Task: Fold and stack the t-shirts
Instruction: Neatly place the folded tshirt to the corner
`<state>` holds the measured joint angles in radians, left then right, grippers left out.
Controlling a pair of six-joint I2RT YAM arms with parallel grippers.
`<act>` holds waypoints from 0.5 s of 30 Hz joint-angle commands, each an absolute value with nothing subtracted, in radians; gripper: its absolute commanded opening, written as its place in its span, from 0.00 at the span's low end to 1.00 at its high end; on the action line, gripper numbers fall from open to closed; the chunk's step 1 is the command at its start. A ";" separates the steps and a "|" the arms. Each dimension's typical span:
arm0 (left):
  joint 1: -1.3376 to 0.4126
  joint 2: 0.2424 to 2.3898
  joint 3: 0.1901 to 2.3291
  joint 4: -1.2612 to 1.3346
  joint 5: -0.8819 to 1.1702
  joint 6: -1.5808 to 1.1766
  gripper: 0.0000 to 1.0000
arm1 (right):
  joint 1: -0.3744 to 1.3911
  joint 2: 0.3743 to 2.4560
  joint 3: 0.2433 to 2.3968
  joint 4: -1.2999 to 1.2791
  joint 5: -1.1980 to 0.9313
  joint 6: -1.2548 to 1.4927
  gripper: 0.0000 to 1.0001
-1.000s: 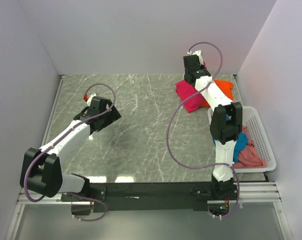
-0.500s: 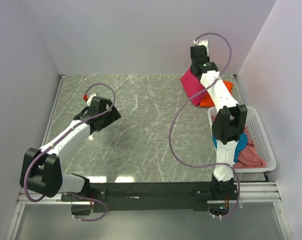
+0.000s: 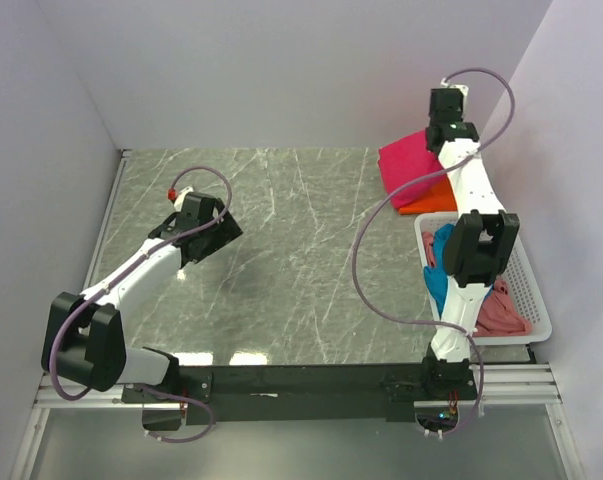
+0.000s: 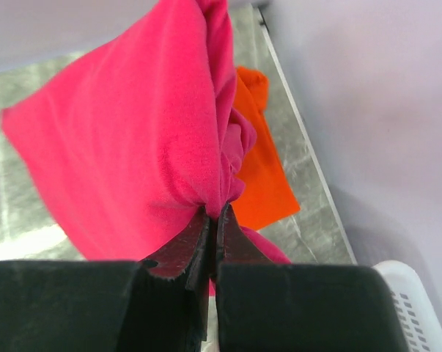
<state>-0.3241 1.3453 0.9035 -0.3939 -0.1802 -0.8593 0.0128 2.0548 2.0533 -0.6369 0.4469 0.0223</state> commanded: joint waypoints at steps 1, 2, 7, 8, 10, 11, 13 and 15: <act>-0.325 1.361 0.950 -0.387 -0.172 -0.865 0.99 | -0.069 2.080 2.062 -0.630 0.373 0.078 0.00; -0.325 1.368 0.951 -0.388 -0.172 -0.867 0.99 | -0.083 2.095 2.063 -0.632 0.370 0.087 0.00; -0.325 1.382 0.966 -0.393 -0.178 -0.864 1.00 | -0.152 2.199 2.072 -0.601 0.305 0.074 0.00; -0.325 1.390 0.966 -0.393 -0.178 -0.864 0.99 | -0.158 2.219 2.085 -0.606 0.307 0.068 0.00; -0.325 1.394 0.971 -0.394 -0.178 -0.864 0.99 | -0.173 2.275 2.121 -0.633 0.316 0.072 0.02; -0.325 1.399 0.974 -0.396 -0.179 -0.862 0.99 | -0.179 2.292 2.132 -0.643 0.324 0.083 0.04; -0.325 1.404 0.977 -0.397 -0.179 -0.865 0.99 | -0.187 2.322 2.141 -0.649 0.328 0.090 0.30; -0.327 1.404 0.982 -0.399 -0.178 -0.864 0.99 | -0.192 2.333 2.143 -0.647 0.368 0.107 0.56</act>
<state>-0.3241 1.4040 0.9386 -0.4015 -0.1802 -0.8593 -0.1905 2.3447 2.0830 -0.6472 0.3344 0.0887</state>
